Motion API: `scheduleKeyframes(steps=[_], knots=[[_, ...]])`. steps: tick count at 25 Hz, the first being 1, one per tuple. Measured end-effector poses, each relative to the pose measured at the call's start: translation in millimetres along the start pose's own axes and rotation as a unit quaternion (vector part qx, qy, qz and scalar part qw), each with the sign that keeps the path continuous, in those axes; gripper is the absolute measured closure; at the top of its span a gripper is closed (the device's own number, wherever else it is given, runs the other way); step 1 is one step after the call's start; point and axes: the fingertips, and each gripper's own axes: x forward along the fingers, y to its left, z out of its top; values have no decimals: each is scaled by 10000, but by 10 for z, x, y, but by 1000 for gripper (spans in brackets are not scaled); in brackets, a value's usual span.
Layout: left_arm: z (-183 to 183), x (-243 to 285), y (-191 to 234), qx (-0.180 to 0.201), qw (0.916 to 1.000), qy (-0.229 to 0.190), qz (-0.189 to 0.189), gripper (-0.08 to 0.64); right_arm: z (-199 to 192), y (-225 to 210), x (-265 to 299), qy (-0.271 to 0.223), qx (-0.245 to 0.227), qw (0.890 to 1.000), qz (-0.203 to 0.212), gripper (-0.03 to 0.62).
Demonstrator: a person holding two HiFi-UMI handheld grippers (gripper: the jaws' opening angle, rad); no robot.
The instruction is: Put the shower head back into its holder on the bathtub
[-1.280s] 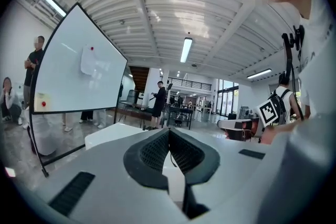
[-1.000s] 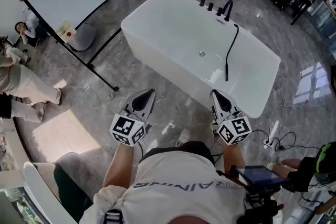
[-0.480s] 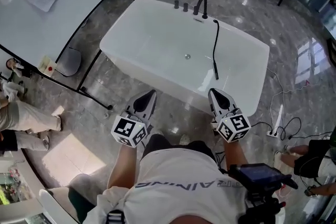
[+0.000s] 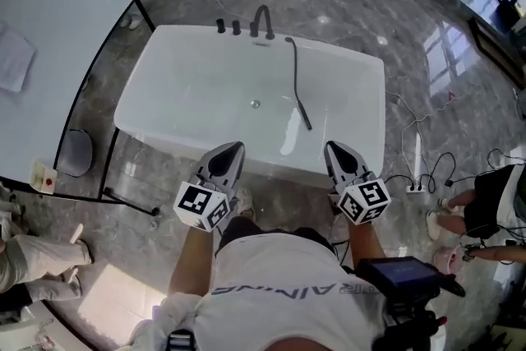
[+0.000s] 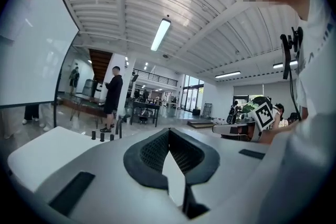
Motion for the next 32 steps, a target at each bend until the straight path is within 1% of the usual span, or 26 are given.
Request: scheduleKeyframes(steps=[5, 10, 14, 17, 20, 23, 26, 29, 32], knots=[[169, 475, 531, -5, 9992, 31, -390, 543, 194, -219, 516, -29, -57, 9990, -438, 584], [288, 794, 1142, -71, 9972, 159, -725, 543, 434, -243, 1016, -178, -180, 9961, -847, 584], [269, 1000, 1534, -60, 9951, 269, -947, 543, 413, -251, 1308, -172, -166, 9931, -1147, 584], [228, 1193, 1719, -144, 9931, 354, -1112, 543, 372, -320, 1441, -92, -132, 9906, -1362, 584], [233, 1444, 1739, -149, 9911, 423, -1253, 543, 407, -493, 1475, -54, -108, 9884, -1512, 584], [252, 1726, 1678, -45, 9898, 472, -1341, 543, 429, -752, 1464, -74, -62, 9866, -1630, 584], [279, 1796, 1625, 30, 9896, 458, -1360, 543, 426, -842, 1447, -124, -21, 9865, -1635, 584], [308, 1882, 1514, 113, 9907, 488, -1267, 543, 439, -1000, 1404, -167, 36, 9882, -1524, 584], [347, 2044, 1348, 90, 9928, 510, -1078, 543, 485, -1246, 1320, -225, 83, 9903, -1371, 584]])
